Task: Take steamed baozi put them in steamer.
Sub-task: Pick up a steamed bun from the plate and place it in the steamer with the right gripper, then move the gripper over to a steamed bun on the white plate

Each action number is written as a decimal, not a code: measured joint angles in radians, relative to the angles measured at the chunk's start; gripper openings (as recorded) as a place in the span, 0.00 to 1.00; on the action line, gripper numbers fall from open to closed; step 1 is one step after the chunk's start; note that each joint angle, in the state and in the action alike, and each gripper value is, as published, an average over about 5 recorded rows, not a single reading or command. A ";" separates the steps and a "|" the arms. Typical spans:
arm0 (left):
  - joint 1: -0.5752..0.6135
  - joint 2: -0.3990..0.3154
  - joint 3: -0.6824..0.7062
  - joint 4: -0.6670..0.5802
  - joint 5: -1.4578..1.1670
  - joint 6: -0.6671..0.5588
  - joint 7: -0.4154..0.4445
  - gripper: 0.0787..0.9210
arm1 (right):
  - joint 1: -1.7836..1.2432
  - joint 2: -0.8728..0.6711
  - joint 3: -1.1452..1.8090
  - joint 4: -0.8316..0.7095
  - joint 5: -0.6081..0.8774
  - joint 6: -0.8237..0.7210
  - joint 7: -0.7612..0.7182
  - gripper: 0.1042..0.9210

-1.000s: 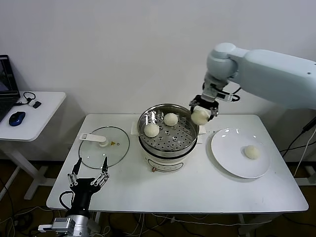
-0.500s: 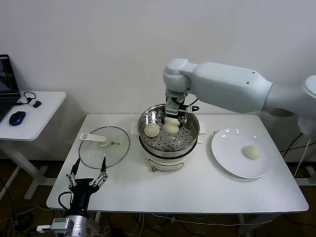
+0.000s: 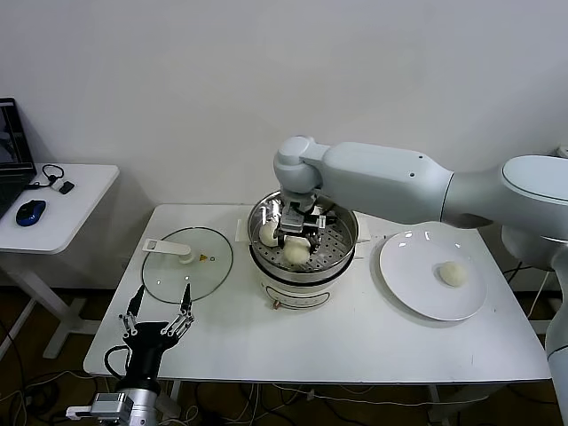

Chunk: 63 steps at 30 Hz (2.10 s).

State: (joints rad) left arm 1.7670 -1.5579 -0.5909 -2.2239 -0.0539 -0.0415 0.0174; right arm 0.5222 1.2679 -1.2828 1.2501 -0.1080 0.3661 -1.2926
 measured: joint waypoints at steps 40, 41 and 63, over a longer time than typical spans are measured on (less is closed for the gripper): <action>-0.013 0.000 0.004 0.000 -0.010 0.012 0.000 0.88 | -0.043 0.016 0.024 -0.042 -0.019 0.028 -0.001 0.88; -0.013 0.000 0.004 0.000 -0.010 0.012 0.000 0.88 | -0.041 0.013 0.024 -0.041 -0.017 0.030 -0.002 0.88; -0.034 0.003 0.012 0.008 -0.010 0.020 0.005 0.88 | 0.120 -0.187 0.009 -0.146 0.221 -0.073 0.023 0.88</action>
State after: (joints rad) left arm 1.7332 -1.5551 -0.5784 -2.2159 -0.0643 -0.0215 0.0225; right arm 0.6426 1.0813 -1.2739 1.1044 0.1126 0.2932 -1.2698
